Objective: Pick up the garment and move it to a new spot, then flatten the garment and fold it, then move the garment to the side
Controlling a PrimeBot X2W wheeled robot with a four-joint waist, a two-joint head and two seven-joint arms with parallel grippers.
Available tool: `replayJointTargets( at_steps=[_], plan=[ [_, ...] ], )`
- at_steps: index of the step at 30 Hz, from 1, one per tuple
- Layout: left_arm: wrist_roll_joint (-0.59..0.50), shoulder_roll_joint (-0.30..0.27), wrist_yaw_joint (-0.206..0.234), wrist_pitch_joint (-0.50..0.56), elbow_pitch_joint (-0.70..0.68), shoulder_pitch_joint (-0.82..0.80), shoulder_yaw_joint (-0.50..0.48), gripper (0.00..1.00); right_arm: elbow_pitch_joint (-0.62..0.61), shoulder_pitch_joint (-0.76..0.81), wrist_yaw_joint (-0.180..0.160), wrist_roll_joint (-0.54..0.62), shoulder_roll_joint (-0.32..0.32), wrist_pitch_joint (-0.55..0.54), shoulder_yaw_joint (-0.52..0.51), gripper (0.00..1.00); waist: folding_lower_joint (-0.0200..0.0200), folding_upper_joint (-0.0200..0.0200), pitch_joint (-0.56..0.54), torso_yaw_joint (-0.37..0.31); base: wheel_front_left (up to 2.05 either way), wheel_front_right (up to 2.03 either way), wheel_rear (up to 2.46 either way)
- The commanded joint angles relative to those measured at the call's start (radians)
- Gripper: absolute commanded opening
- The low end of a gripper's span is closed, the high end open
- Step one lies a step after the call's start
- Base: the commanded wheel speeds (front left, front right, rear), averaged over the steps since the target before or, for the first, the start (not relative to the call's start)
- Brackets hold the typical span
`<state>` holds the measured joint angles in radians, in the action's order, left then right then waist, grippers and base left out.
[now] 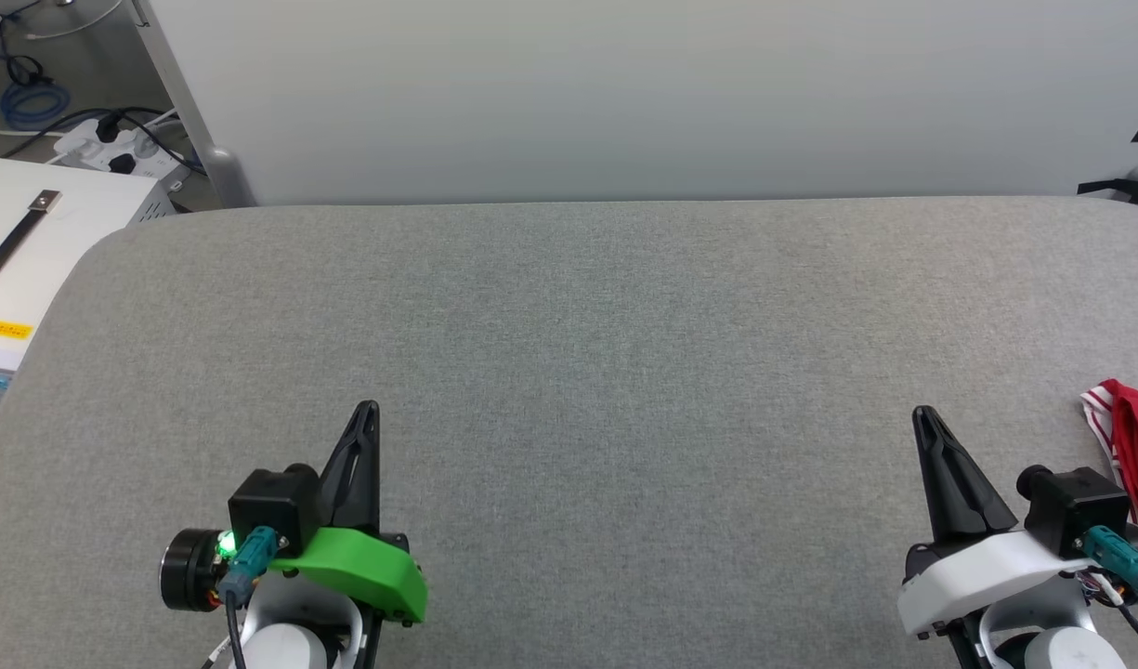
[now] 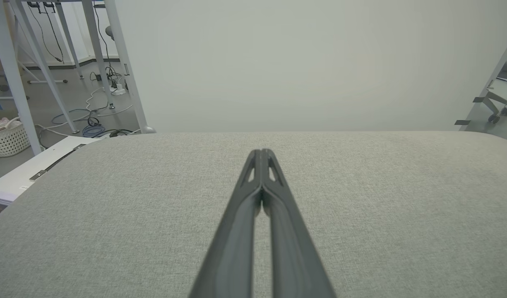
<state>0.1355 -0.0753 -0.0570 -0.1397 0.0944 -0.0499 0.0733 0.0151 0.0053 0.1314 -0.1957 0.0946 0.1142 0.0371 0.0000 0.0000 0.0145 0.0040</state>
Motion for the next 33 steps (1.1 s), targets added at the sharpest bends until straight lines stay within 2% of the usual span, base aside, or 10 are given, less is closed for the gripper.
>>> replayJointTargets(
  at_steps=[1, 33],
  plan=[
    [-0.014, 0.005, 0.006, 0.007, -0.007, 0.017, -0.006, 0.0, -0.005, -0.002, 0.0, 0.016, -0.005, -0.006, -0.003, 0.0, 0.0, 0.0, 0.0, 0.0, 0.0, 0.0, 0.0],
    [-0.073, 0.014, 0.031, 0.071, -0.049, 0.033, -0.038, 0.0, -0.01, -0.004, -0.001, 0.103, -0.024, -0.058, -0.02, 0.0, 0.0, 0.0, -0.007, -0.002, 0.0, 0.0, 0.0]
  ],
)
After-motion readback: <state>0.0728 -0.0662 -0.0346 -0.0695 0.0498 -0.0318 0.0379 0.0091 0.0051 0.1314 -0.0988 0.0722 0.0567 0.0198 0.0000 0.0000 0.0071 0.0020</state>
